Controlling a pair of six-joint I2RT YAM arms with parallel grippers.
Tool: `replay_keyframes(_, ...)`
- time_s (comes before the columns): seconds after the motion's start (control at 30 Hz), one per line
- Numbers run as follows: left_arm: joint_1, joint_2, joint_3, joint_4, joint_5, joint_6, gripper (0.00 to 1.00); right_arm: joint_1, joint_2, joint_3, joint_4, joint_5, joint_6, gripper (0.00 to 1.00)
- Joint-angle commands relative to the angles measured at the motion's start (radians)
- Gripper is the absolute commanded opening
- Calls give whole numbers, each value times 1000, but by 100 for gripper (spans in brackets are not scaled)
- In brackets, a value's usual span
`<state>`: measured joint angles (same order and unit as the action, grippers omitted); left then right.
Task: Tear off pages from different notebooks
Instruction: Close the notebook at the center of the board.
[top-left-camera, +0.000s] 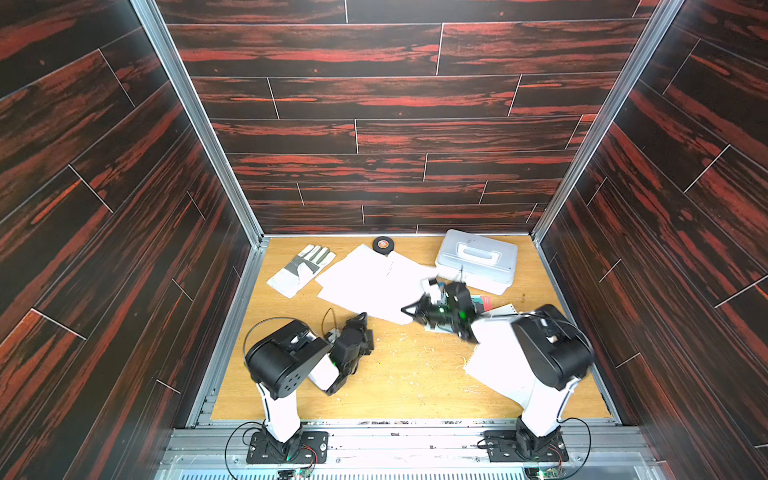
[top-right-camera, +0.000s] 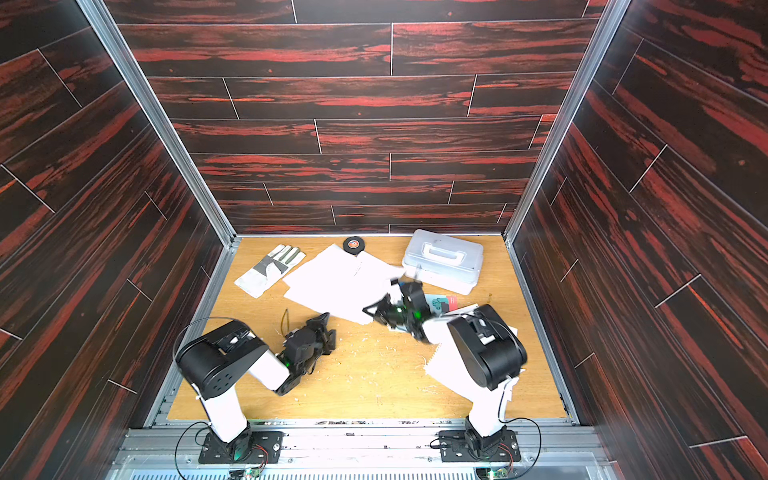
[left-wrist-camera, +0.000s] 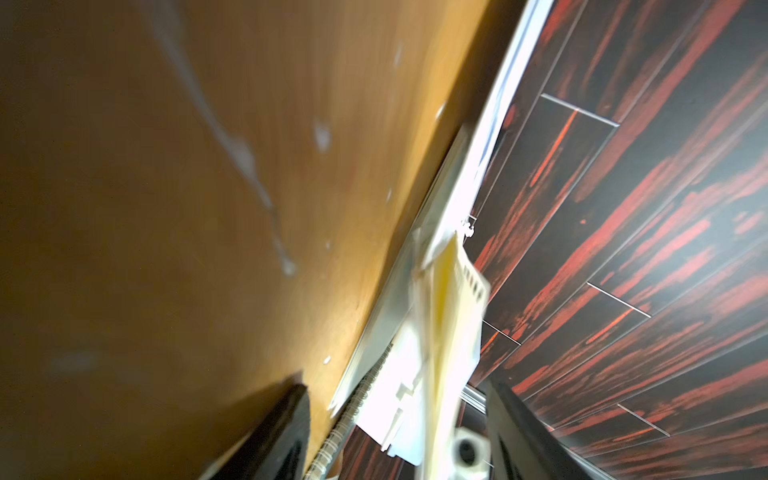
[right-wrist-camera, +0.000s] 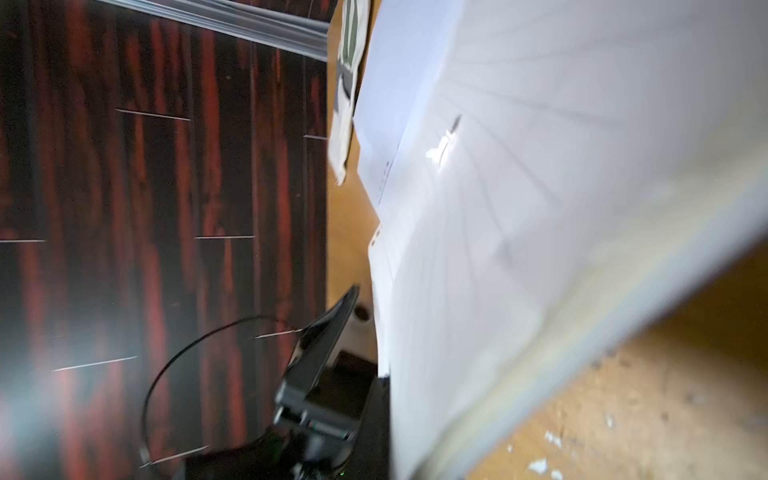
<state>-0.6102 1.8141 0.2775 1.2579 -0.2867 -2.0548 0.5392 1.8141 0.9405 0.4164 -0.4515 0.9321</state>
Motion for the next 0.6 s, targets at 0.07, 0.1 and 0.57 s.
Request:
replay_keyframes(0.07,57,16,-169,134,-67,22,74,22,-15,254,-749,410,-506,0)
replay_keyframes(0.1,69,42,-186,152,-53,6,74,24,-11,285,-799,433,-534,0)
replay_keyframes(0.57,105,49,-195,150,-47,19,71,188,65,776,-1499,1199,-739,2)
